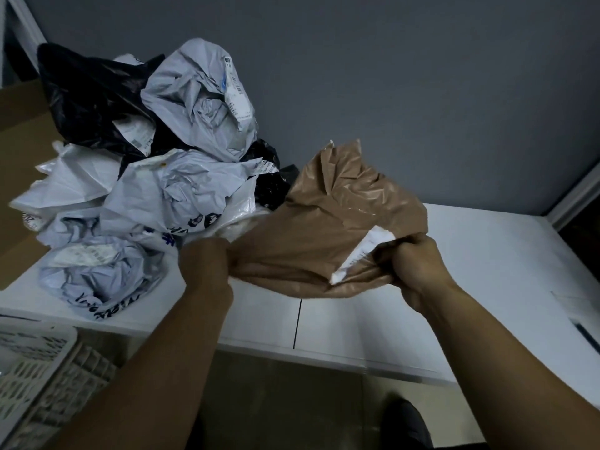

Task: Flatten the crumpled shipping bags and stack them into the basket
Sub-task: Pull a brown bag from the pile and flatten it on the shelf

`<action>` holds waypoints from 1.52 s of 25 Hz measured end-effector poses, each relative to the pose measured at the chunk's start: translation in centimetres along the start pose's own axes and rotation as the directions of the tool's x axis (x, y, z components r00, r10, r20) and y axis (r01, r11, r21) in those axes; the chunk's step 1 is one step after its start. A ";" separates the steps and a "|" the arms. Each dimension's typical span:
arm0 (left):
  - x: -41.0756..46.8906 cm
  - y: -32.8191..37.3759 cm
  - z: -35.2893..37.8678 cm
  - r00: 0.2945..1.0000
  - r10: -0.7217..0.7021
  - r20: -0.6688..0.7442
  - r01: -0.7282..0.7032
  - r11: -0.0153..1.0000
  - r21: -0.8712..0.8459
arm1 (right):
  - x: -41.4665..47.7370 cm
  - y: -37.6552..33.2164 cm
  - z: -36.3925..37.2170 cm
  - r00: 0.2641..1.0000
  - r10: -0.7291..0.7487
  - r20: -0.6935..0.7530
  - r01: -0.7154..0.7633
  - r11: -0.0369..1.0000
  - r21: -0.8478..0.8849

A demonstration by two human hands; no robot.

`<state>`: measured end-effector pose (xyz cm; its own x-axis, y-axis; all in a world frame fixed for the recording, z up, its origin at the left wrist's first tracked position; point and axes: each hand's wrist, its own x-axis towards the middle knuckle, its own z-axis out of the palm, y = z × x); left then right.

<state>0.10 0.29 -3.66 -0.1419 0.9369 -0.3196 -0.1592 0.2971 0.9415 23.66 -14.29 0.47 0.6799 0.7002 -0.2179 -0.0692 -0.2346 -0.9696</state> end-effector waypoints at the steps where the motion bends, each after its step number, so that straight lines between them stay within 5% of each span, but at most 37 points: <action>1: -0.5 0.8 -0.1 0.983 0.178 -0.036 -0.167 0.964 0.206 | 0.1 -0.4 -0.7 0.999 -0.048 -0.003 0.047 0.998 -0.050; 3: -1.6 2.4 0.0 0.926 0.359 0.118 -0.378 0.869 0.319 | -0.2 -1.3 -1.5 0.993 -0.109 0.042 0.113 0.987 -0.113; 6: -3.8 2.2 2.1 0.905 0.183 0.384 -0.296 0.919 0.259 | -0.7 -1.5 -1.0 0.964 -0.149 0.221 0.198 0.955 -0.220; 10: -3.1 0.3 3.1 0.958 0.106 0.268 -0.193 0.927 0.322 | -0.9 -0.9 0.0 0.938 -0.105 0.329 0.207 0.933 -0.294; 13: -0.8 0.1 1.2 0.996 0.090 -0.004 -0.087 0.971 0.223 | 0.8 0.0 -2.1 0.999 -0.049 0.002 0.049 0.977 -0.209; 15: 0.0 -0.3 0.5 0.993 0.099 -0.061 -0.085 0.975 0.206 | 1.3 0.3 -3.8 0.996 0.048 -0.069 -0.059 0.984 -0.169; 21: -0.4 -0.2 1.3 0.973 0.100 0.208 -0.076 0.990 -0.119 | 1.0 -0.7 -5.0 0.976 0.179 0.124 -0.106 0.888 -0.447; 24: -0.6 -0.4 1.3 0.941 0.062 0.333 -0.012 0.989 -0.148 | 1.2 -0.5 -4.4 0.979 0.124 0.165 -0.058 0.933 -0.355; 33: 0.0 -0.4 0.5 0.991 -0.067 0.114 0.054 0.992 0.114 | 3.4 1.2 -4.5 0.995 -0.049 -0.088 0.038 0.992 -0.121; 38: 0.1 1.3 0.9 0.963 0.179 0.203 -0.240 0.912 0.332 | 3.3 1.0 -5.2 0.991 -0.129 0.042 0.133 0.984 -0.121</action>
<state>0.76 0.92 -2.33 0.0332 0.9926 -0.1171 0.2132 0.1074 0.9711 29.60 -15.68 -0.63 0.6520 0.7522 -0.0956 0.1107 -0.2191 -0.9694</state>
